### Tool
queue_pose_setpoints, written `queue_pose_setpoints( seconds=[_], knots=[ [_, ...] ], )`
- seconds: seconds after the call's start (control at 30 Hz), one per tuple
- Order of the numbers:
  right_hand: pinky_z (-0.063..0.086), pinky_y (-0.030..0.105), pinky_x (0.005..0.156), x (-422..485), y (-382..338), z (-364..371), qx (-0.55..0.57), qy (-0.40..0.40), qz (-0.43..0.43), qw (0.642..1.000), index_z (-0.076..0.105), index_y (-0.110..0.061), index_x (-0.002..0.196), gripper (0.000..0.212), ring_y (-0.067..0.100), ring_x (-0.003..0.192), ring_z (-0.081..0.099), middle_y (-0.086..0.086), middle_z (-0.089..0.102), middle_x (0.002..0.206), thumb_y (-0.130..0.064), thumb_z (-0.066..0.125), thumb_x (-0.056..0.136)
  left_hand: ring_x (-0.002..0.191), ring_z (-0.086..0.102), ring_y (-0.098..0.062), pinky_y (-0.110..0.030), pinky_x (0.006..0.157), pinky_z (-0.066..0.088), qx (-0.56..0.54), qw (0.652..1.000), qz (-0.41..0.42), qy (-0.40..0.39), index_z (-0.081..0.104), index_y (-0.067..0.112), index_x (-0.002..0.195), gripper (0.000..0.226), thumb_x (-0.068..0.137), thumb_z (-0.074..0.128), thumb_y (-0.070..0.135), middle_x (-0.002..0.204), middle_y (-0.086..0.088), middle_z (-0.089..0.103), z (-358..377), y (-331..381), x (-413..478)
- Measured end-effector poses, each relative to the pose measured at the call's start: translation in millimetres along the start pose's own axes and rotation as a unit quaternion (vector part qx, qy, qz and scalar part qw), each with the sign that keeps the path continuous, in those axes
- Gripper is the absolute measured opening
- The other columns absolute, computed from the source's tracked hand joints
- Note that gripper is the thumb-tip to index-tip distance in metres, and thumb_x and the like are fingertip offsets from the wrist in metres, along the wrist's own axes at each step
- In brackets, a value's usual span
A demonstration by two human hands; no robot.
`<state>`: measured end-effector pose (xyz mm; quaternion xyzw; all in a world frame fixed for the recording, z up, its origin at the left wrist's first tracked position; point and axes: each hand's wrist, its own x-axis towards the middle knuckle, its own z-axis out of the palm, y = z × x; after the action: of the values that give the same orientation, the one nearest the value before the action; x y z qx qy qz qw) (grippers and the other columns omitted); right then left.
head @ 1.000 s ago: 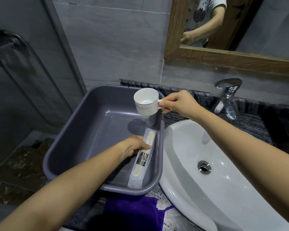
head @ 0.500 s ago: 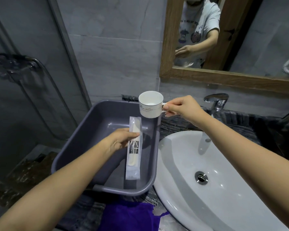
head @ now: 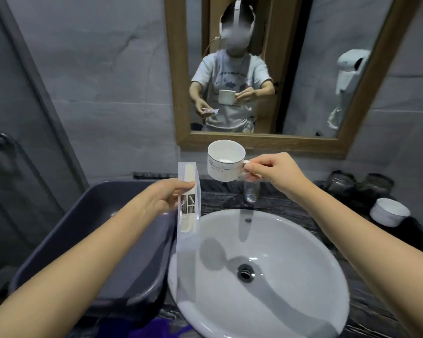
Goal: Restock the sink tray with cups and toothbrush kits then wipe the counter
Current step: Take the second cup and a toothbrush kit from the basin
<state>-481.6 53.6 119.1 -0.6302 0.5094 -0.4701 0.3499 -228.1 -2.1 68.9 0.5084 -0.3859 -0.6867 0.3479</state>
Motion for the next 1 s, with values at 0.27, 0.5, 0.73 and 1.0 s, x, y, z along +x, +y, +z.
queue_pose_setpoints(
  seconds=[0.27,0.5,0.73,1.0],
  knots=[
    [0.058,0.019,0.066,-62,27,-126,-0.007,0.085,0.007,0.996,0.073,-0.007,0.095,0.013,0.011,0.065,0.071,-0.004,0.074,0.076,-0.006,0.066,0.083,0.044,0.063,-0.009,-0.026,0.068,0.050,0.045,0.997,0.005,-0.062,0.064,0.010,0.081,0.007,0.079,0.066,0.003,0.046,0.002,0.065,136,-17,9],
    [0.059,0.022,0.067,-106,69,-216,-0.025,0.155,0.044,0.987,0.069,0.005,0.102,0.019,0.011,0.063,0.069,0.000,0.070,0.078,-0.002,0.063,0.085,0.049,0.056,-0.012,-0.028,0.075,0.051,0.088,0.991,-0.026,-0.098,0.065,0.011,0.081,0.013,0.072,0.074,0.009,0.048,0.003,0.063,231,-51,24],
    [0.047,0.006,0.054,-128,127,-263,-0.045,0.206,0.092,0.973,0.073,-0.001,0.092,0.012,-0.003,0.053,0.065,-0.014,0.070,0.060,-0.007,0.065,0.084,0.052,0.069,-0.015,-0.021,0.047,0.055,0.066,0.991,-0.038,-0.113,0.065,0.004,0.084,0.009,0.077,0.066,-0.002,0.061,-0.006,0.073,274,-77,34],
    [0.057,0.016,0.064,-114,212,-268,-0.044,0.230,0.142,0.962,0.074,-0.002,0.091,0.012,0.004,0.059,0.066,0.000,0.068,0.076,-0.006,0.065,0.084,0.055,0.067,-0.014,-0.025,0.065,0.051,0.071,0.990,-0.065,-0.104,0.065,0.008,0.085,0.009,0.079,0.064,0.002,0.064,-0.004,0.073,270,-95,72]
  ],
)
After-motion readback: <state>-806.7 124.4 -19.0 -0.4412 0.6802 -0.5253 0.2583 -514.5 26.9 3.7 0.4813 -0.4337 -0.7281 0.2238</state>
